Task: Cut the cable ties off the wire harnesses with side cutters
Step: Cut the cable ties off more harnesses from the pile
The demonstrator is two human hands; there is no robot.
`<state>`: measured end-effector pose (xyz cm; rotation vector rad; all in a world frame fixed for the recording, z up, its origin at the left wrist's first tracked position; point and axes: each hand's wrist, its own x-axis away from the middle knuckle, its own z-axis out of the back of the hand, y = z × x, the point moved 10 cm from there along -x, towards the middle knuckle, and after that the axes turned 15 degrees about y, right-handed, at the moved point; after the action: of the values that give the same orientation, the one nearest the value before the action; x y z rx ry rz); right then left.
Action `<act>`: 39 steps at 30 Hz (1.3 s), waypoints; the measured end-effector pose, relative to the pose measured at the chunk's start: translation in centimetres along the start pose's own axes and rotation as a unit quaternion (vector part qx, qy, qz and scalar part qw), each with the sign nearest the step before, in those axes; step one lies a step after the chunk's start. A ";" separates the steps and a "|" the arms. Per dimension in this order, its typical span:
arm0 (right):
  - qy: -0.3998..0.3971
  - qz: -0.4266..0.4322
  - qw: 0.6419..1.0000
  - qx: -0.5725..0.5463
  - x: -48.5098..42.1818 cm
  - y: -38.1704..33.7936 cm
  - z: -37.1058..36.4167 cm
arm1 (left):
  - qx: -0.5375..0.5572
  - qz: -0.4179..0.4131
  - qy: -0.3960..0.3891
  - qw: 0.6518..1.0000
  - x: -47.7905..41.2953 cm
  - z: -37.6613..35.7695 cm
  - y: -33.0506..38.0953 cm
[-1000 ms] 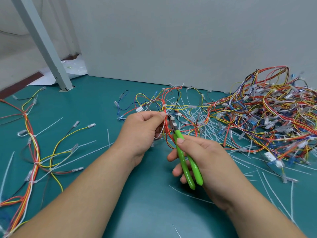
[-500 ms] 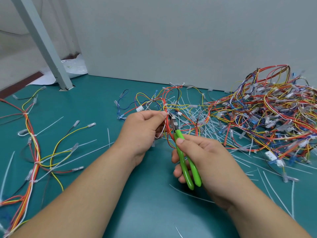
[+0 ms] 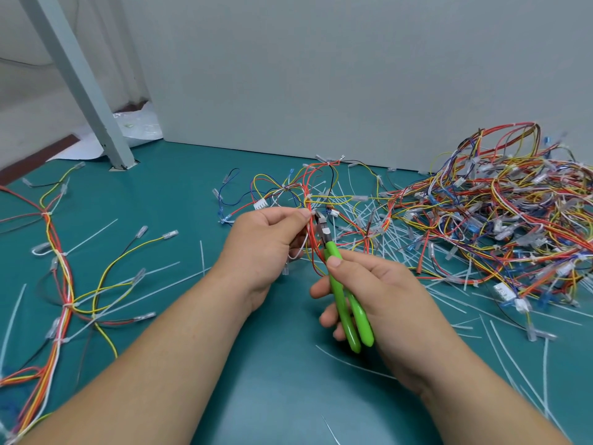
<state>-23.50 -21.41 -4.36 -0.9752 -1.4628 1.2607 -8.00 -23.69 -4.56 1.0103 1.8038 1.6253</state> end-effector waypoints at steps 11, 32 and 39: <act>0.032 -0.022 0.996 -0.075 -0.5 -0.2 1.2 | -0.005 0.022 0.009 1.000 -0.2 0.5 0.0; -0.005 -0.068 0.960 -0.271 -0.7 -1.0 1.2 | 0.284 0.125 0.061 0.949 -1.4 2.3 1.3; -0.060 -0.098 0.947 -0.299 -0.6 -0.8 0.2 | 0.281 0.178 0.034 0.942 -1.1 1.8 0.5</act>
<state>-23.59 -22.13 -3.70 -1.1135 -2.0472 0.7446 -5.83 -23.49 -4.48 1.6267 2.3033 1.3624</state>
